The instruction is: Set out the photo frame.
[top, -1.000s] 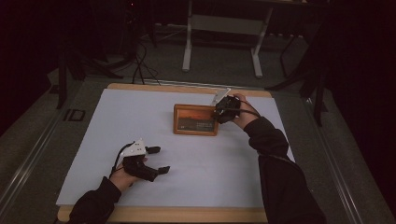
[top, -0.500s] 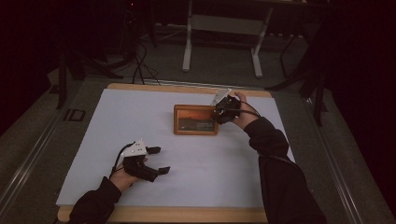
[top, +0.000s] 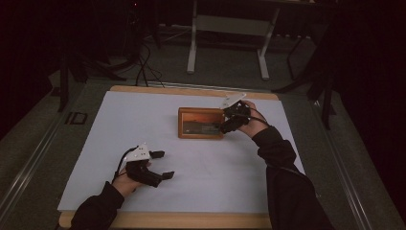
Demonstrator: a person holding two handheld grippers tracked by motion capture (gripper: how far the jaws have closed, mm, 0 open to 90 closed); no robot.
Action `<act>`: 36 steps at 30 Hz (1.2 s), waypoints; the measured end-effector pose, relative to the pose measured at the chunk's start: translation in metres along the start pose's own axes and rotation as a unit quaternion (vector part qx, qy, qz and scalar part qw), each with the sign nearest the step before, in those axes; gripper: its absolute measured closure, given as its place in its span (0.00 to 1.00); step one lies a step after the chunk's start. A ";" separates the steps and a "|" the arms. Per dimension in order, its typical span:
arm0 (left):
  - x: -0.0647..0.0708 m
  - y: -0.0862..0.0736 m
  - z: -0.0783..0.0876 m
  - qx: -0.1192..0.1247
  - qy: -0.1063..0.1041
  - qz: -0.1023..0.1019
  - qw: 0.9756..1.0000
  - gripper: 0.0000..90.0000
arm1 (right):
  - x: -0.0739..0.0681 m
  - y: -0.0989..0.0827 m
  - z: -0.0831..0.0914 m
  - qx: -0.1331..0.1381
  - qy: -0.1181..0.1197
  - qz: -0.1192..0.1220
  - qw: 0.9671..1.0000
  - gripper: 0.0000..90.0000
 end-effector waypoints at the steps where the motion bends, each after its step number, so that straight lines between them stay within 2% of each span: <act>1: 0.000 0.000 0.000 0.001 0.000 -0.001 1.000 0.09 | -0.001 -0.001 0.001 0.009 0.000 -0.004 1.000 0.15; 2: 0.000 0.000 0.001 0.001 -0.001 -0.001 1.000 0.09 | -0.003 -0.002 0.004 0.020 0.002 -0.006 1.000 0.12; 7: 0.000 0.001 0.001 0.002 0.001 -0.002 1.000 0.09 | -0.014 -0.010 0.012 0.048 0.007 -0.005 0.999 0.11; 9: 0.000 0.001 0.001 0.002 0.001 -0.001 1.000 0.09 | -0.019 -0.015 0.014 0.060 0.014 -0.014 0.998 0.11; 11: 0.001 0.001 0.001 0.002 0.001 -0.003 1.000 0.09 | -0.023 -0.021 0.015 0.062 0.005 -0.012 0.998 0.11; 15: 0.002 0.001 0.001 0.003 -0.001 -0.005 1.000 0.09 | -0.033 -0.033 0.016 0.072 0.009 -0.032 0.997 0.11; 17: 0.002 0.002 0.001 0.004 -0.003 -0.005 1.000 0.09 | -0.037 -0.040 0.018 0.084 0.016 -0.051 0.995 0.11; 20: 0.003 0.002 0.001 0.006 -0.005 -0.004 1.000 0.09 | -0.045 -0.049 0.019 0.094 0.023 -0.064 0.993 0.11; 36: 0.004 0.002 0.001 0.004 -0.006 -0.008 1.000 0.09 | -0.088 -0.088 0.017 0.112 0.052 -0.098 0.988 0.11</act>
Point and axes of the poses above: each handheld gripper's, and its own axes: z roughly backward along the jaws, y roughly out of its top, x roughly to its right, the point moved 4 cm from there along -z, roughly forward along the jaws, and after that the axes turned 8 degrees about y, right-handed, at the moved point
